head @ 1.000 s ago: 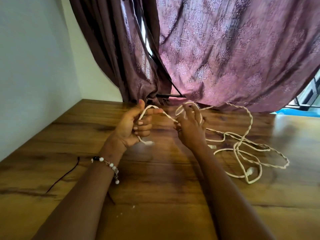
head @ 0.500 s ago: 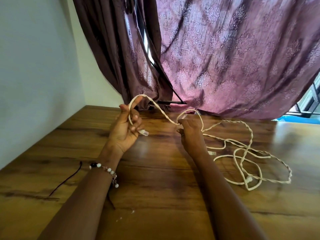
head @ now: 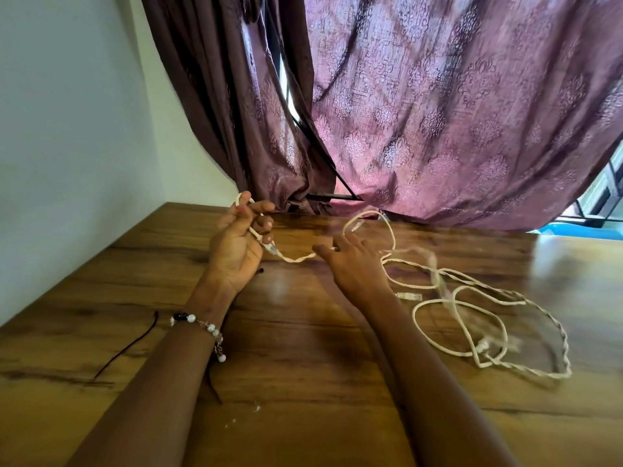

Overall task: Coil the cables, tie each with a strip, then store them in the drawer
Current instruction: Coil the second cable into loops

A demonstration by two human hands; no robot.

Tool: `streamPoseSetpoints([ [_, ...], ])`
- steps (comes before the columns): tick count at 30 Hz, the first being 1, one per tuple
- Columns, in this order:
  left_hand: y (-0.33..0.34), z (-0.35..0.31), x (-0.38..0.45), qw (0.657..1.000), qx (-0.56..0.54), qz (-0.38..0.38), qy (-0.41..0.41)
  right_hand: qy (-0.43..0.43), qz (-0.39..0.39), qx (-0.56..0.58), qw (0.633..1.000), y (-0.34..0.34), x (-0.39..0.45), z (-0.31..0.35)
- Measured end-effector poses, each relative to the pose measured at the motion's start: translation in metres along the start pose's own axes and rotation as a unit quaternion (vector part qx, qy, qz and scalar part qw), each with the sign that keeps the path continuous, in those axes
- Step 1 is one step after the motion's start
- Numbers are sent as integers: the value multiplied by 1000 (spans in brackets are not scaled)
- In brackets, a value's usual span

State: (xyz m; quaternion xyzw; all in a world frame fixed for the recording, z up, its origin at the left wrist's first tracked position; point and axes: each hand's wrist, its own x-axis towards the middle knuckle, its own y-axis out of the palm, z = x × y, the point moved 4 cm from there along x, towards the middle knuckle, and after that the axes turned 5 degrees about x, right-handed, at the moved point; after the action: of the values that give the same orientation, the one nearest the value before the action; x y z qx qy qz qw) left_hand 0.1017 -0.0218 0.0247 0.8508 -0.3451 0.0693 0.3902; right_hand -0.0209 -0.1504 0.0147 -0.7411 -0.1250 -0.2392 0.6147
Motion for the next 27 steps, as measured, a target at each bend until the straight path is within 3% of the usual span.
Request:
streamPoseSetpoints([
  [3, 5, 7, -2, 992, 125, 33, -2, -69, -96, -21, 993, -13, 0, 16],
  [6, 12, 14, -9, 965, 249, 80, 2, -119, -175, 39, 976, -30, 0, 28],
  [9, 16, 22, -14, 923, 365, 118, 6, -120, -240, 130, 955, -46, -5, 30],
  [11, 22, 29, -18, 908, 386, 162, -14, -108, -268, 131, 948, -52, -7, 26],
  [13, 30, 35, -22, 907, 370, 191, -59, -93, -280, 92, 951, -51, -6, 18],
  [16, 34, 40, -27, 924, 301, 176, -158, -17, -276, -3, 961, -44, -6, -3],
  [19, 34, 39, -31, 915, 245, 221, -233, 70, -192, -55, 977, -37, -8, -20],
  [24, 32, 32, -30, 941, 87, 225, -239, 85, -115, -29, 989, -25, -9, -34],
  [27, 25, 24, -24, 936, -65, 226, -261, 53, -101, 70, 991, -21, -9, -46],
])
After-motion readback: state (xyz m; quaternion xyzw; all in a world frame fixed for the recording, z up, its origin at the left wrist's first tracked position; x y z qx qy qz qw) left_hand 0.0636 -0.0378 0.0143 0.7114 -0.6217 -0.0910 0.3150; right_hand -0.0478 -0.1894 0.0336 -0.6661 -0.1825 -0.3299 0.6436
